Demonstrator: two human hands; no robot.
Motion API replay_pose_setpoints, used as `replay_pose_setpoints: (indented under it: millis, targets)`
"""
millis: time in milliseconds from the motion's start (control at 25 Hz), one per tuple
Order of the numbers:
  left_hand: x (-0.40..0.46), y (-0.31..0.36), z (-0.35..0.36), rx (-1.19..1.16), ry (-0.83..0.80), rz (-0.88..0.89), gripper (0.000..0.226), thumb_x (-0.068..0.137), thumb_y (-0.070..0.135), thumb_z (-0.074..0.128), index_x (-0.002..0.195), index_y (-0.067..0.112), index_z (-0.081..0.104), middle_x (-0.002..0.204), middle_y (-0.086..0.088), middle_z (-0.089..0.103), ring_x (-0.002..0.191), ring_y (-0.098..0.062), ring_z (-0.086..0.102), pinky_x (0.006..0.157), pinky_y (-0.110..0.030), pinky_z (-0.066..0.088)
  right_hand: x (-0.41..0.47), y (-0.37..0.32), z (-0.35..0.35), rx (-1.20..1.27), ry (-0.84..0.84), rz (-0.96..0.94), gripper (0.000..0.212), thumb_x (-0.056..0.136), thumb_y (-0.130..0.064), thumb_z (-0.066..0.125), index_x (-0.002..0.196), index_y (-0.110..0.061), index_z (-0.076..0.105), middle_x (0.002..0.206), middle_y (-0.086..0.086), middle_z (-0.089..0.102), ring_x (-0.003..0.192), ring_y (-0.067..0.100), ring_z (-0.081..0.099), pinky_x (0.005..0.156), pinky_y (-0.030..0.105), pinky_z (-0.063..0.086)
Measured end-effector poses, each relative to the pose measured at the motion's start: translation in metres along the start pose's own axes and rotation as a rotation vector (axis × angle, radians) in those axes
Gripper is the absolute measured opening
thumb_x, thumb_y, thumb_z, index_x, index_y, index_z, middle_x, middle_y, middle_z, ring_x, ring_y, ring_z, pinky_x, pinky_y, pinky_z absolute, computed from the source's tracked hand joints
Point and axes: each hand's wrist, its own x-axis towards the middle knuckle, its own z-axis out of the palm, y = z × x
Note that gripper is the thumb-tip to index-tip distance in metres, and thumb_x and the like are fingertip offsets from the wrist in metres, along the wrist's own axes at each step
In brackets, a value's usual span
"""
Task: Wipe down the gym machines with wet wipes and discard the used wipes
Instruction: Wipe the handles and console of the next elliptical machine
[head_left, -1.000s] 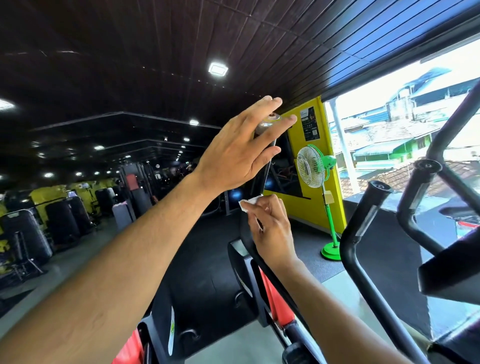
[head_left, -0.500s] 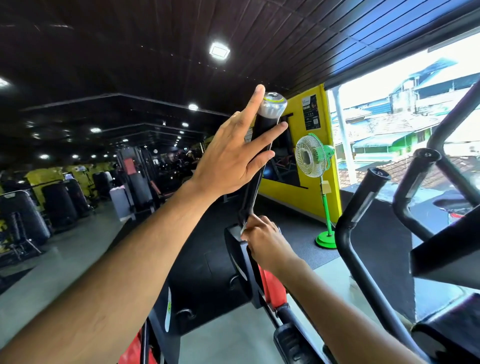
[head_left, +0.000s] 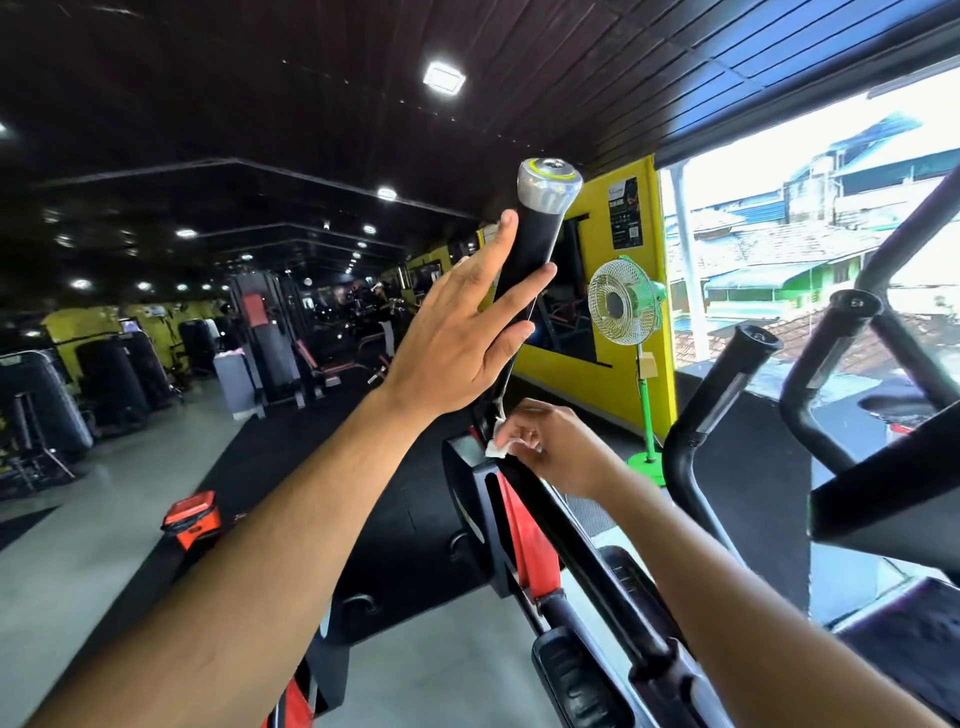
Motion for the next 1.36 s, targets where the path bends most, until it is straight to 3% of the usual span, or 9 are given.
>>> replay_pose_setpoints:
  millis: [40,240,440,600,760,840,920,1120,1360]
  targets:
    - [-0.009,0.001,0.005,-0.017,-0.007,-0.024,0.048,0.111,0.024,0.049,0.157,0.012,0.043,0.167,-0.028,0.016,0.156,-0.030,0.027,0.123,-0.041,0.029,0.001,0.002,-0.006,0.012,-0.020,0.020,0.022,0.090,-0.002,0.067,0.096,-0.022,0.075,0.098,-0.012,0.066,0.085,-0.001,0.062,0.078,0.013,0.047]
    - [-0.040,0.009,0.025,-0.086,-0.029,-0.156,0.048,0.113,0.028,0.037,0.159,0.014,0.037,0.170,-0.021,0.015,0.156,-0.021,0.024,0.121,-0.047,0.034,0.011,-0.001,0.010,0.207,0.268,0.128,0.020,0.092,-0.005,0.067,0.095,-0.025,0.069,0.096,-0.011,0.066,0.083,0.007,0.064,0.081,0.028,0.057]
    - [-0.072,0.015,0.042,-0.210,-0.008,-0.257,0.050,0.112,0.031,0.038,0.159,0.016,0.030,0.170,-0.016,0.018,0.156,-0.015,0.025,0.121,-0.044,0.034,-0.015,-0.007,0.018,0.047,0.143,0.080,0.013,0.078,-0.022,0.050,0.080,-0.021,0.063,0.084,-0.013,0.058,0.071,0.004,0.053,0.068,0.014,0.040]
    - [-0.124,0.046,0.065,-0.435,0.072,-0.499,0.057,0.111,0.041,0.032,0.157,0.008,0.036,0.169,-0.017,0.024,0.157,-0.020,0.027,0.121,-0.054,0.034,-0.059,-0.021,0.016,-0.146,0.046,0.150,0.016,0.076,-0.006,0.055,0.077,-0.020,0.061,0.085,-0.015,0.049,0.070,0.006,0.046,0.065,0.021,0.037]
    - [-0.163,0.067,0.088,-0.655,0.185,-0.631,0.049,0.108,0.023,0.037,0.152,0.003,0.038,0.163,-0.021,0.033,0.150,-0.034,0.037,0.119,-0.056,0.035,-0.084,-0.061,0.056,-0.207,0.048,0.114,0.011,0.085,-0.019,0.053,0.087,-0.021,0.063,0.095,-0.006,0.053,0.082,0.014,0.049,0.067,0.025,0.044]
    - [-0.183,0.063,0.099,-0.762,0.223,-0.698,0.047,0.109,0.028,0.036,0.153,0.012,0.037,0.160,-0.017,0.038,0.145,-0.037,0.045,0.115,-0.059,0.038,-0.078,-0.063,0.086,-0.178,0.018,0.108,0.014,0.084,-0.022,0.051,0.090,-0.022,0.064,0.096,-0.005,0.054,0.087,0.017,0.053,0.072,0.029,0.049]
    - [-0.208,0.046,0.110,-0.795,0.233,-0.755,0.050,0.111,0.041,0.033,0.153,0.013,0.037,0.158,-0.014,0.042,0.139,-0.031,0.052,0.114,-0.052,0.042,-0.074,-0.053,0.110,-0.137,-0.013,0.170,0.015,0.083,-0.022,0.050,0.090,-0.022,0.063,0.097,-0.006,0.053,0.088,0.016,0.053,0.068,0.036,0.052]
    - [-0.282,-0.001,0.142,-0.846,0.076,-0.944,0.053,0.108,0.057,0.033,0.149,0.025,0.042,0.151,0.000,0.053,0.124,-0.018,0.065,0.102,-0.030,0.049,-0.066,-0.009,0.163,-0.156,-0.031,0.388,0.016,0.082,-0.022,0.050,0.092,-0.027,0.061,0.097,-0.013,0.051,0.093,0.012,0.053,0.066,0.039,0.054]
    - [-0.358,-0.038,0.192,-0.886,-0.248,-1.007,0.040,0.108,0.047,0.045,0.140,0.024,0.053,0.131,0.008,0.066,0.107,-0.014,0.071,0.096,-0.049,0.055,-0.062,0.022,0.198,-0.124,-0.031,0.569,0.016,0.079,-0.021,0.054,0.086,-0.030,0.065,0.100,-0.017,0.056,0.089,0.008,0.058,0.069,0.032,0.051]
